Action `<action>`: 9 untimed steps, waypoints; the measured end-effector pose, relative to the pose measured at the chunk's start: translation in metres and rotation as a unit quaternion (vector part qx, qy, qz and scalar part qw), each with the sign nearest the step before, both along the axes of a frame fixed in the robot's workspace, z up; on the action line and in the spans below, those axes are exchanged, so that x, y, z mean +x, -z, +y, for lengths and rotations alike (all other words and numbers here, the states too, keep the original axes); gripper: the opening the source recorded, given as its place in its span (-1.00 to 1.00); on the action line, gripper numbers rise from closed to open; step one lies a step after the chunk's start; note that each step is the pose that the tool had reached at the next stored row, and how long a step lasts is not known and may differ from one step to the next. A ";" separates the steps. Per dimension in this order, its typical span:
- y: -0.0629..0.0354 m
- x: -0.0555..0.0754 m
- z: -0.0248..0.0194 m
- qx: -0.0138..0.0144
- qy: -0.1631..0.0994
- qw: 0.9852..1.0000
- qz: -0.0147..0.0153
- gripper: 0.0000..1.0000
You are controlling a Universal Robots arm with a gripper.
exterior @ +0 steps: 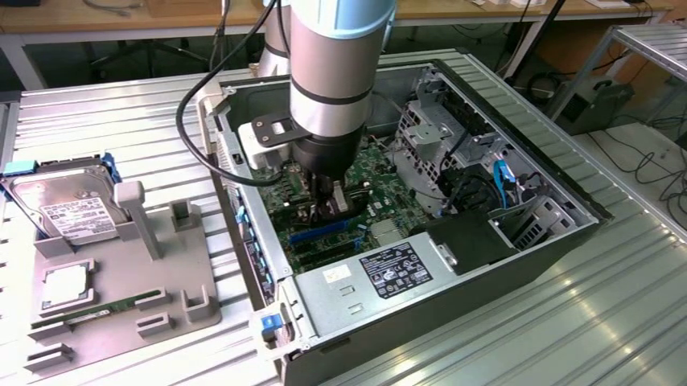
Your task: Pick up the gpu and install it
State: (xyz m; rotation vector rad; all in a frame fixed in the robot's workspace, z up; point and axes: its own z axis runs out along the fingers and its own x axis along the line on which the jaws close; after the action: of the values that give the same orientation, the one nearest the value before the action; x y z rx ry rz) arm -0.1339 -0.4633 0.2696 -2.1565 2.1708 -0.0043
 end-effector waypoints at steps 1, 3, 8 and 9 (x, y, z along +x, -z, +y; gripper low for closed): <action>0.0009 0.000 0.0000 0.000 0.000 1.000 0.000 -0.47; 0.0024 0.000 0.0000 0.000 0.000 1.000 0.000 -0.47; 0.0044 0.000 0.0000 0.000 0.000 1.000 0.000 -0.47; 0.0050 0.000 0.0000 0.000 0.000 1.000 0.000 -0.47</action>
State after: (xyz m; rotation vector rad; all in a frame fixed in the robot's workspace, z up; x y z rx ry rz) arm -0.1340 -0.4633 0.2646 -2.1564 2.1707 -0.0042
